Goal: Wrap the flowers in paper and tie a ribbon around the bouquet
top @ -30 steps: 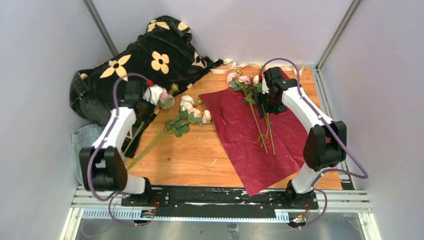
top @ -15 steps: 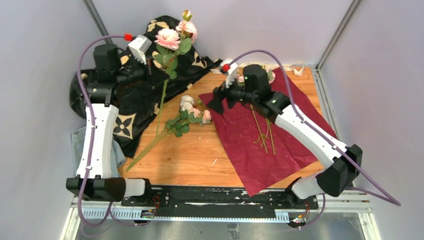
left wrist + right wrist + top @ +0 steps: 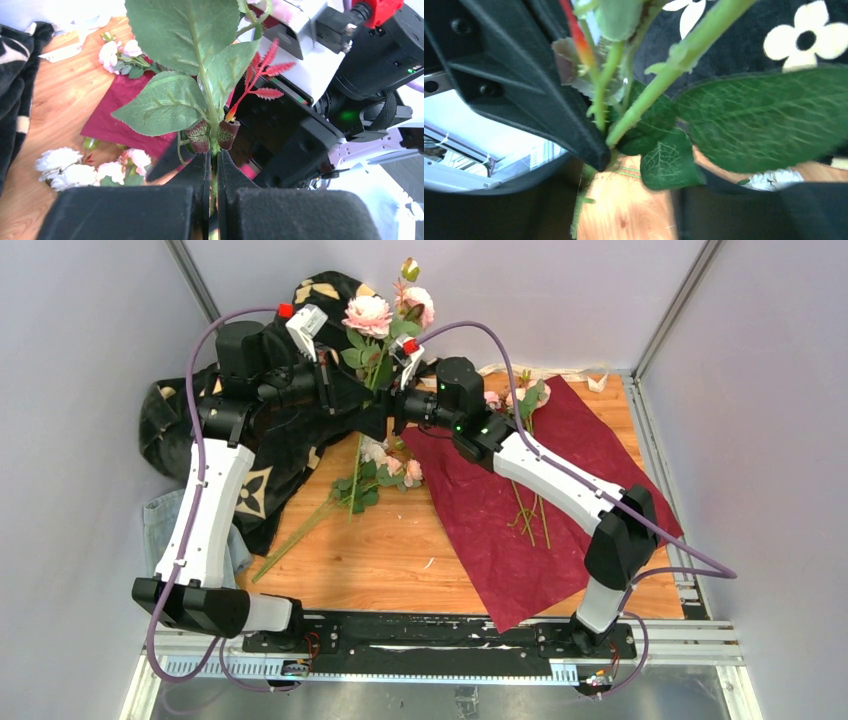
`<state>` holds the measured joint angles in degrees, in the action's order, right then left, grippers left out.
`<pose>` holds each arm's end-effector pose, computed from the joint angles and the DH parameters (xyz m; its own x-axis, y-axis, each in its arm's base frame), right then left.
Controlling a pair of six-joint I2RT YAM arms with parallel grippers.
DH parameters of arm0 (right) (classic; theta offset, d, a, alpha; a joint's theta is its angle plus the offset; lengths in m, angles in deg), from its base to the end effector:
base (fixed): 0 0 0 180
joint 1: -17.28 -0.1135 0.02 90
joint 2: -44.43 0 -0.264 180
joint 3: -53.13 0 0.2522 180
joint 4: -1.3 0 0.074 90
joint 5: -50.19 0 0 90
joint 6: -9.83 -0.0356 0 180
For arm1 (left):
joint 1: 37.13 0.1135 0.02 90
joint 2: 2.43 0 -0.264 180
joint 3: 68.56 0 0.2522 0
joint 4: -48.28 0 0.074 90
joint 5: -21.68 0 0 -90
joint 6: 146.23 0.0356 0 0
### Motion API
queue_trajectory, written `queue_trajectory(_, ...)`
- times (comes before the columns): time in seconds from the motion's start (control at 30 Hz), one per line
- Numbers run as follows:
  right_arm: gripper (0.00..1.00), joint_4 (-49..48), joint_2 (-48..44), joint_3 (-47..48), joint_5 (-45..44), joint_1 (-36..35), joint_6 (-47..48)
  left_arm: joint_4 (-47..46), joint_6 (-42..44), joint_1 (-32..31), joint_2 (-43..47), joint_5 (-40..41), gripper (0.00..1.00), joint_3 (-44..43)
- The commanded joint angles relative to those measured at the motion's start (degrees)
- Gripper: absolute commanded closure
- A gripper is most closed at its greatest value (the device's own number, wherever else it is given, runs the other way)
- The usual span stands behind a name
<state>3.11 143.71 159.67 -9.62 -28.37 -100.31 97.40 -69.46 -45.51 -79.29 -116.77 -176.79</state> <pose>0.2787 0.3107 0.4159 -0.2710 0.1486 -0.9511 -0.9317 0.2078 0.2979 0.2615 -0.0655 0.4721 -0.4771 -0.0832 -0.8749 0.7115 0.5478 -0.4401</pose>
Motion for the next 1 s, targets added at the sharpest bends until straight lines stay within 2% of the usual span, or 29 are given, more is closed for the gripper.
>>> queue_trajectory(0.0,0.5,-4.1,0.6,0.8,-1.9,-0.8,-4.3,-3.6,-4.0,-0.2,0.9,-2.7,1.0,1.3)
queue_trajectory(0.03,0.76,-4.0,0.9,0.9,-1.4,-0.8,-4.5,-3.9,-4.1,-0.2,0.9,-2.7,1.0,1.4)
queue_trajectory(0.07,0.96,-3.5,0.9,0.9,-1.2,-0.8,-4.5,-4.0,-3.8,-0.2,1.0,-2.6,1.0,1.4)
queue_trajectory(0.1,1.0,-2.5,0.5,0.6,-1.5,-0.8,-4.1,-3.9,-3.5,-0.1,1.0,-2.4,1.0,1.5)
queue_trajectory(0.17,1.0,0.8,-1.0,-0.5,-3.2,-0.1,-2.1,-2.6,-1.7,-0.1,1.0,-1.2,0.98,1.5)
queue_trajectory(0.2,1.0,3.1,-2.2,-1.4,-4.2,0.8,-1.3,-1.1,-0.1,-0.1,1.1,0.3,0.69,1.2)
queue_trajectory(0.27,1.0,9.0,-5.0,-3.7,-5.2,4.1,-0.3,3.1,7.0,-0.1,1.1,6.8,0.02,1.0)
queue_trajectory(0.33,1.0,18.1,-7.3,-5.0,-3.6,9.2,1.1,7.1,16.7,-0.1,1.5,13.9,0.0,2.1)
queue_trajectory(0.4,1.0,31.8,-7.6,-3.2,-2.7,16.4,6.3,9.9,27.8,-0.1,2.1,24.6,0.0,5.2)
queue_trajectory(0.5,1.0,51.3,-5.5,-0.8,-14.4,23.0,14.4,10.8,39.1,-0.1,2.9,36.8,0.0,13.8)
queue_trajectory(0.57,1.0,58.3,-3.1,-0.6,-22.2,26.0,17.9,10.7,44.8,-0.1,3.1,42.8,0.0,20.6)
queue_trajectory(0.67,1.0,63.2,2.5,0.7,-29.6,28.8,19.9,10.5,49.9,-0.1,1.8,48.1,0.01,29.4)
queue_trajectory(0.73,1.0,65.6,7.4,3.7,-33.4,30.1,21.8,9.8,50.3,-0.1,0.5,51.7,0.07,33.0)
queue_trajectory(0.77,1.0,67.0,9.7,5.4,-34.9,30.7,21.6,9.2,49.7,-0.1,-0.2,52.3,0.13,34.6)
queue_trajectory(0.87,0.99,68.5,16.8,10.8,-35.6,31.8,21.1,6.7,48.8,-0.1,-0.9,50.3,0.22,37.7)
queue_trajectory(0.9,0.95,68.5,18.5,12.0,-35.4,32.0,21.0,5.1,48.6,-0.1,-1.0,49.7,0.23,39.0)
queue_trajectory(0.97,0.79,69.2,21.2,14.2,-35.5,32.3,20.7,2.9,48.3,-0.1,-0.8,49.3,0.26,40.4)
